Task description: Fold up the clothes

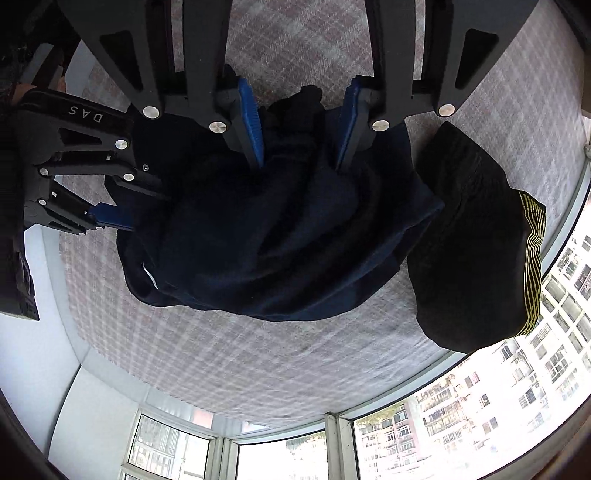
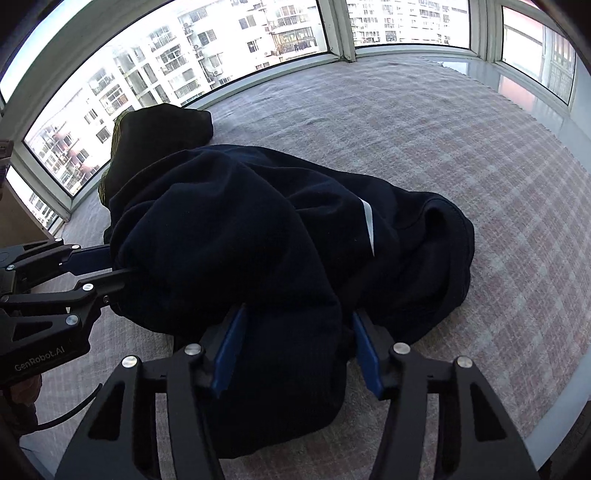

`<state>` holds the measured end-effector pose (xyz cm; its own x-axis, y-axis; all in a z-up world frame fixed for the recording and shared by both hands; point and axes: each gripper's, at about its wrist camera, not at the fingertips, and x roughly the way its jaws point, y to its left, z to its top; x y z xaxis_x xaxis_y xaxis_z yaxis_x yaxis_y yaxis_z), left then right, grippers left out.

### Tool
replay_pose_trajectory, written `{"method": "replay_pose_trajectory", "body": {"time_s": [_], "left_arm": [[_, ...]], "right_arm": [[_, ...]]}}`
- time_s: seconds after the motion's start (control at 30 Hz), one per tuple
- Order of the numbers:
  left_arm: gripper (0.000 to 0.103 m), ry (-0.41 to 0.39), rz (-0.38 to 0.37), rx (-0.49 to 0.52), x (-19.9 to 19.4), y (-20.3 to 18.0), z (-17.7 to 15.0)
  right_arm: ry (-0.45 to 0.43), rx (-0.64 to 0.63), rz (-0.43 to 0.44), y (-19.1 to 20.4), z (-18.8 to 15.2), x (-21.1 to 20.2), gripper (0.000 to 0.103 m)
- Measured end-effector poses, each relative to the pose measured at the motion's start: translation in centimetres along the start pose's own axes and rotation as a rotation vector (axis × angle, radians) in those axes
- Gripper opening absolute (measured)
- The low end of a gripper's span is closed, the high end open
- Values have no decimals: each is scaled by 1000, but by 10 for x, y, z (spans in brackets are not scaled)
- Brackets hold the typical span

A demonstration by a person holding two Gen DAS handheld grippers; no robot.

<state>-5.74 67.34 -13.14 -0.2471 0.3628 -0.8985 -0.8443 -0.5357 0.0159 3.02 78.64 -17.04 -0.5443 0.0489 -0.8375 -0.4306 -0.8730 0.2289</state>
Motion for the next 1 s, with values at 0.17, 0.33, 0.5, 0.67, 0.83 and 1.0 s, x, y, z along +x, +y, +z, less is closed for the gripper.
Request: {"method": "replay_pose_trajectory", "body": {"time_s": [0.17, 0.33, 0.5, 0.67, 0.83, 1.0], "left_arm": [[17, -35, -17, -20, -14, 6, 0], [9, -138, -56, -78, -63, 24, 4], [8, -253, -57, -120, -128, 42, -6], [7, -397, -7, -167, -215, 69, -33], [7, -546, 85, -208, -317, 104, -81], [7, -633, 228, -232, -395, 138, -146]], "right_arm": [[-46, -19, 38, 6, 5, -12, 19], [-130, 18, 132, 10, 18, -54, 16], [-248, -66, 169, 46, 37, -114, 15], [-341, -199, 229, 109, 52, -178, 15], [-430, -383, 313, 196, 48, -248, 15], [-452, -512, 413, 281, 27, -291, 15]]}}
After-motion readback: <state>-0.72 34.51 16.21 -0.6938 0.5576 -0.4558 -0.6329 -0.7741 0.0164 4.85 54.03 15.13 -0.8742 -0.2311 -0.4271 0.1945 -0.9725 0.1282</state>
